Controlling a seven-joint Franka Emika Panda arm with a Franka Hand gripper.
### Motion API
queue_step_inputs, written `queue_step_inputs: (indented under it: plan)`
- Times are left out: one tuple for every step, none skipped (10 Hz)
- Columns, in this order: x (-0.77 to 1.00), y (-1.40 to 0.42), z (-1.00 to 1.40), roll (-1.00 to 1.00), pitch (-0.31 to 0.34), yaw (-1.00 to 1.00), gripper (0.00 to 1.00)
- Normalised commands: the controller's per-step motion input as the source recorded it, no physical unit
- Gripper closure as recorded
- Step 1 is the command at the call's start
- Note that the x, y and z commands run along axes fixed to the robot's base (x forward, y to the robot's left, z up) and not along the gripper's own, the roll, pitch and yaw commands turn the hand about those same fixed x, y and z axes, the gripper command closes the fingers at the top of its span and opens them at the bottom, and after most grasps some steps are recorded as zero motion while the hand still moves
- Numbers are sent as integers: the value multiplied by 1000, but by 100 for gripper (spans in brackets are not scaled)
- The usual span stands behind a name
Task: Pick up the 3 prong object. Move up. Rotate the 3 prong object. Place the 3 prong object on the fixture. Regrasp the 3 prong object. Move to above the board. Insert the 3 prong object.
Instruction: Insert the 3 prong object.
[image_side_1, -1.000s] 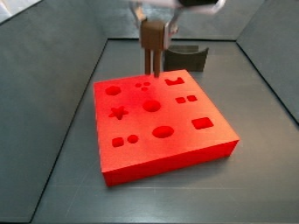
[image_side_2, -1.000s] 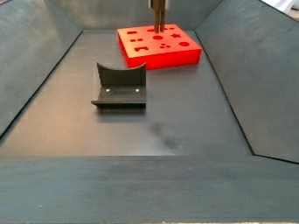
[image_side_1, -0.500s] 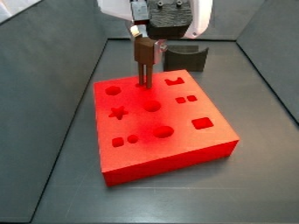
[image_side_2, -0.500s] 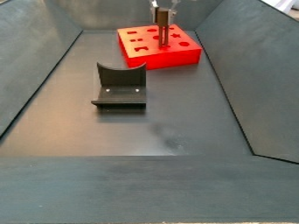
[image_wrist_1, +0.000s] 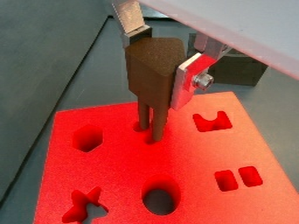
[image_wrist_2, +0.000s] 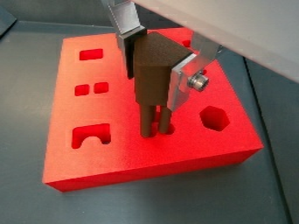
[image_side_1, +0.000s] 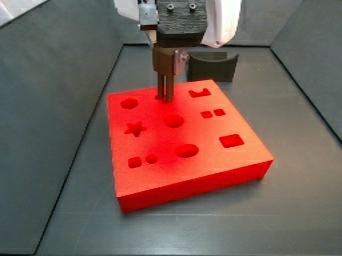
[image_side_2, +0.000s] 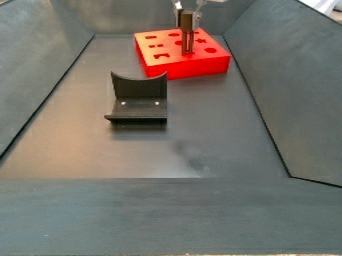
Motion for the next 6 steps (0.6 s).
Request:
queue_step_inputs:
  plan:
    - [-117,-34,-100,0,0,-14,100]
    - [-71,-163,-169,0,-26,0,100]
    - [-43,-240,-237,69,0,-9,100]
    - [-57,-243,-277,96,-13,-77,100]
    - [-106,-100,-474,107,-76,-191,100]
    - [0,186,-634,119,0,-286,100]
